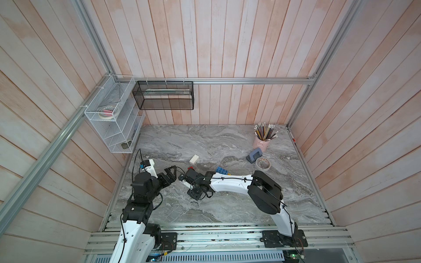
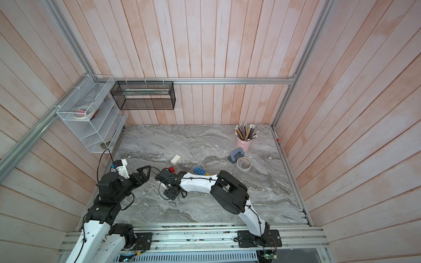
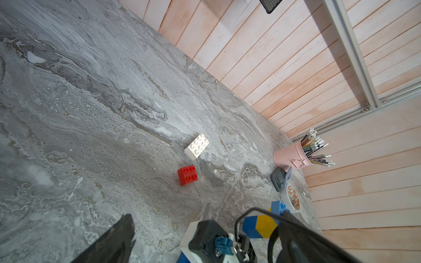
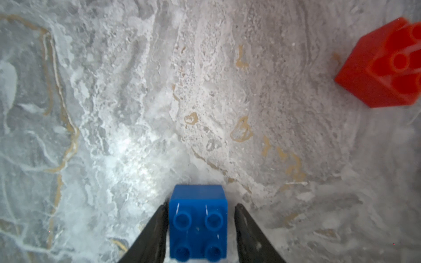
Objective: Assemble a spoon with lego
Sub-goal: Place the lego brick at the center of the board, then pick up the lego brick from the center of the board.
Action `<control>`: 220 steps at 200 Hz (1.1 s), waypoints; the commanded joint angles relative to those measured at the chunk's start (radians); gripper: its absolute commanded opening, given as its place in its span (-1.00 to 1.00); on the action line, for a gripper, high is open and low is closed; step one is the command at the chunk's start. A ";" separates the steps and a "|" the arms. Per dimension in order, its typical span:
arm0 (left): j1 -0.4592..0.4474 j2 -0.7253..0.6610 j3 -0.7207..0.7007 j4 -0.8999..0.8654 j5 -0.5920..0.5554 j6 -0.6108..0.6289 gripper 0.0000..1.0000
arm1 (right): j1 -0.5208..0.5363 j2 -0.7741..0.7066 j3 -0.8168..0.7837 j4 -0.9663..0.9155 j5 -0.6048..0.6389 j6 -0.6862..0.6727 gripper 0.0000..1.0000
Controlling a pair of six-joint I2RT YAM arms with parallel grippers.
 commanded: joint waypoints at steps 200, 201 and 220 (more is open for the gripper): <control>0.004 -0.019 -0.009 -0.003 0.006 0.020 1.00 | -0.008 -0.107 0.035 -0.063 -0.003 -0.024 -0.77; 0.004 -0.019 -0.008 -0.003 0.008 0.020 1.00 | -0.008 -0.113 0.032 -0.063 -0.002 -0.023 -0.77; 0.004 -0.013 0.009 0.006 0.037 0.011 1.00 | -0.011 -0.227 -0.012 -0.077 0.038 -0.017 -0.77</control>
